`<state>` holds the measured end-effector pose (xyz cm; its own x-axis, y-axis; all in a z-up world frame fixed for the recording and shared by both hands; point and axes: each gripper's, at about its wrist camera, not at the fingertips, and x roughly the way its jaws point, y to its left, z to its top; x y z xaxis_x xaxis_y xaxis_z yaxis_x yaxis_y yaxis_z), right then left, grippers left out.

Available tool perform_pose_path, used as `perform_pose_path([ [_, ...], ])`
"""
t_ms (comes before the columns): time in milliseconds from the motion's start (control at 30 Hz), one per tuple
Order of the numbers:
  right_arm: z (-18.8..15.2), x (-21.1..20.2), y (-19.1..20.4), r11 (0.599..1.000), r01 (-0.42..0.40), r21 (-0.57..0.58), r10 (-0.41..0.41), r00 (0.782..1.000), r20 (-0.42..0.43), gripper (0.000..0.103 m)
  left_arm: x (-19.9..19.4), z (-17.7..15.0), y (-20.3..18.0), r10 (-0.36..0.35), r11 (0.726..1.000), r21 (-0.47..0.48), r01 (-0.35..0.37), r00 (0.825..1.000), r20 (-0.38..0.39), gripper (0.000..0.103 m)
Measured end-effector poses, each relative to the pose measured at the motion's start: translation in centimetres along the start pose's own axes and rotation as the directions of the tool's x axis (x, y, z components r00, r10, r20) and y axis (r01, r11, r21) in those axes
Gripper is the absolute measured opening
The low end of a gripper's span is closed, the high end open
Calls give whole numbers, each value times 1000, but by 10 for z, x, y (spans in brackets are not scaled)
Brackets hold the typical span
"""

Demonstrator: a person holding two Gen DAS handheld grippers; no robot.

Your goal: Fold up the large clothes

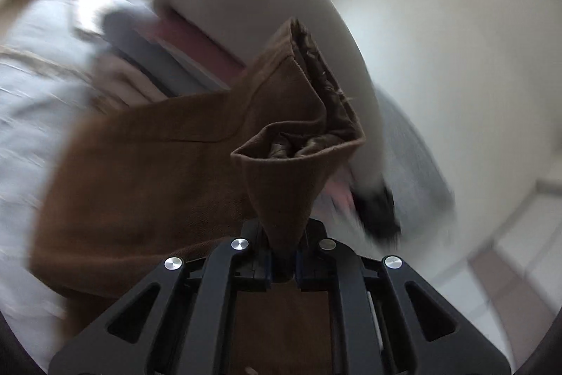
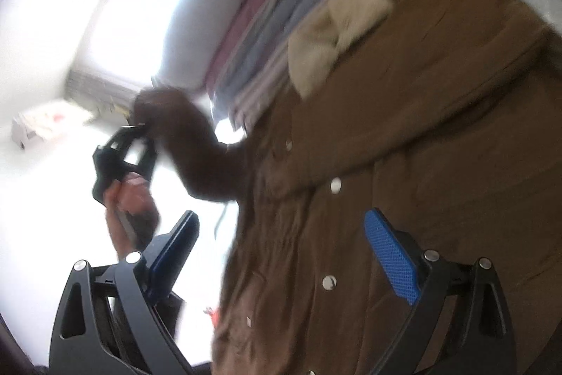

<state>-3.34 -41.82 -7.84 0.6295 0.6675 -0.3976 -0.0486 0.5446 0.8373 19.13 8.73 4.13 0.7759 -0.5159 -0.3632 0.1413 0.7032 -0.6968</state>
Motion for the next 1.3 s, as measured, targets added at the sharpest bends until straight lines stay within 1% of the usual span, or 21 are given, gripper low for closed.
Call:
perform_pose_path([
  [67,6,-17,-7,999,-26,39,24,999,44,92,53,-55,-32,6,996,89,6,991,-131,8],
  [133,12,-32,-17,996,-50,78,43,996,84,92,100,-106,-47,60,985,175,-14,964,-260,8],
  [167,14,-36,-21,994,-61,94,52,994,96,92,129,-138,-53,134,965,257,-45,931,-340,13],
  [267,18,-48,-33,981,-112,156,93,988,124,92,188,-209,-53,332,899,427,-99,790,-515,22],
  [300,18,-50,-34,978,-127,167,106,986,129,92,189,-218,-59,372,867,485,-116,798,-474,24],
  [367,19,-54,-36,971,-157,183,132,981,140,92,183,-221,-78,363,833,548,-75,822,-439,41],
  [400,18,-57,-37,966,-174,191,146,978,150,92,178,-218,-85,350,830,554,-61,831,-432,41],
  [433,18,-60,-38,960,-193,202,161,973,163,92,168,-211,-96,307,830,557,-30,858,-412,42],
  [533,18,-68,-44,946,-226,234,181,963,200,92,141,-190,-116,175,834,550,36,929,-326,63],
  [567,18,-70,-47,944,-228,240,180,962,205,92,139,-186,-116,150,844,535,44,937,-314,69],
  [633,19,-68,-51,940,-221,259,171,964,204,93,150,-187,-107,130,874,481,65,924,-361,70],
  [667,19,-66,-52,940,-216,264,166,966,199,93,172,-195,-92,176,890,453,42,887,-427,70],
  [733,18,-59,-57,944,-185,272,141,975,174,93,207,-225,-68,282,884,467,-10,810,-515,69],
  [767,19,-54,-59,946,-168,277,127,979,162,93,205,-228,-67,272,870,494,0,834,-480,69],
  [800,19,-50,-62,946,-155,285,116,982,152,93,200,-228,-72,274,857,516,6,841,-466,69],
  [900,21,-45,-71,946,-112,304,74,988,136,93,169,-214,-85,199,884,462,74,834,-515,69],
  [1000,25,-49,-61,966,-90,241,56,988,144,93,108,-186,-87,115,891,433,135,856,-503,71],
  [1100,25,-84,5,994,-79,-70,94,962,257,93,35,-163,-70,51,917,367,160,863,-503,80],
  [1200,-2,-123,78,899,23,-438,128,941,312,96,-52,-140,-18,9,957,255,140,863,-506,80],
  [1233,-17,-137,91,857,87,-508,94,943,320,96,-73,-139,-5,14,963,240,125,862,-506,80],
  [1300,-33,-151,87,843,111,-527,33,966,258,96,-128,-131,37,63,973,223,54,872,-485,80],
])
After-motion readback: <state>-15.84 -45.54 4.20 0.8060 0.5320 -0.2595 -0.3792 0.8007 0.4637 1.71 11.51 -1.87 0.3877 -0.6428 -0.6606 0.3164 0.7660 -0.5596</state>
